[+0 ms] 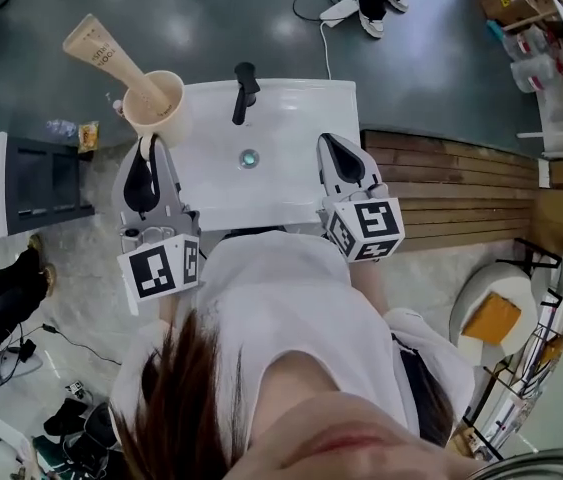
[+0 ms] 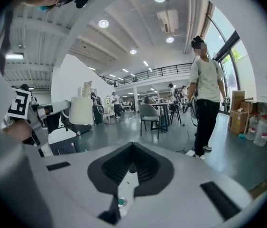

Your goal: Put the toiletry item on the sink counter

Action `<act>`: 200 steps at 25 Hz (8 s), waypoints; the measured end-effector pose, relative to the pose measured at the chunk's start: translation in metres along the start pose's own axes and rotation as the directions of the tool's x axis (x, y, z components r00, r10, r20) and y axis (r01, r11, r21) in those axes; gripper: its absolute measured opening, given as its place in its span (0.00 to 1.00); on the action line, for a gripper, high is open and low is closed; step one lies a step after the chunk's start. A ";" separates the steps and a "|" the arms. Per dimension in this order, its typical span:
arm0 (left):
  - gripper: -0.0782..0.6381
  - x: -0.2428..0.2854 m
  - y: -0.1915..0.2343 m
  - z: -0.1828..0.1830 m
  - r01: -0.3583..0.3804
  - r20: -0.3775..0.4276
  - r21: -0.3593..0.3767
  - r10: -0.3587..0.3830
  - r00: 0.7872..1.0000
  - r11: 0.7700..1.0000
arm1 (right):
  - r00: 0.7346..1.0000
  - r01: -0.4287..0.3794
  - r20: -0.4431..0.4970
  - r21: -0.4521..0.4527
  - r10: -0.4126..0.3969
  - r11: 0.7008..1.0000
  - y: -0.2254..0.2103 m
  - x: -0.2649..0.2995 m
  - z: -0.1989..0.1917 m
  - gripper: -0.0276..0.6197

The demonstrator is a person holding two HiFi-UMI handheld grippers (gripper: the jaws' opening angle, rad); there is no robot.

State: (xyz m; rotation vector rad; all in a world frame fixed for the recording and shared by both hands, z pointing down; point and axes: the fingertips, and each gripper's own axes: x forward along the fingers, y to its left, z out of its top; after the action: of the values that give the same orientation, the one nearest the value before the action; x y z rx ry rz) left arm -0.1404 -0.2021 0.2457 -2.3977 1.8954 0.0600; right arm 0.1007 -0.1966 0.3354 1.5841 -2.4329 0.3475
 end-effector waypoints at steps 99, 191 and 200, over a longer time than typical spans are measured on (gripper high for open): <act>0.17 0.093 0.110 -0.285 -0.211 -0.220 -0.018 0.202 0.954 0.977 | 0.957 0.262 -0.133 0.021 -0.257 0.965 -0.005 0.006 -0.088 0.05; 0.24 0.057 0.101 -0.269 -0.053 -0.414 -0.077 0.016 0.910 0.996 | 0.993 0.113 -0.049 0.068 -0.110 0.991 0.058 0.061 -0.058 0.05; 0.12 0.050 0.094 -0.229 -0.061 -0.352 -0.068 0.034 0.936 0.996 | 0.993 0.121 -0.011 0.050 -0.120 0.991 0.048 0.052 -0.044 0.05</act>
State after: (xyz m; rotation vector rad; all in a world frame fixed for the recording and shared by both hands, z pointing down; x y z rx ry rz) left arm -0.2256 -0.2925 0.4652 -2.5534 2.1305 -0.3194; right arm 0.0380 -0.2090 0.3894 1.7379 -2.3267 0.3951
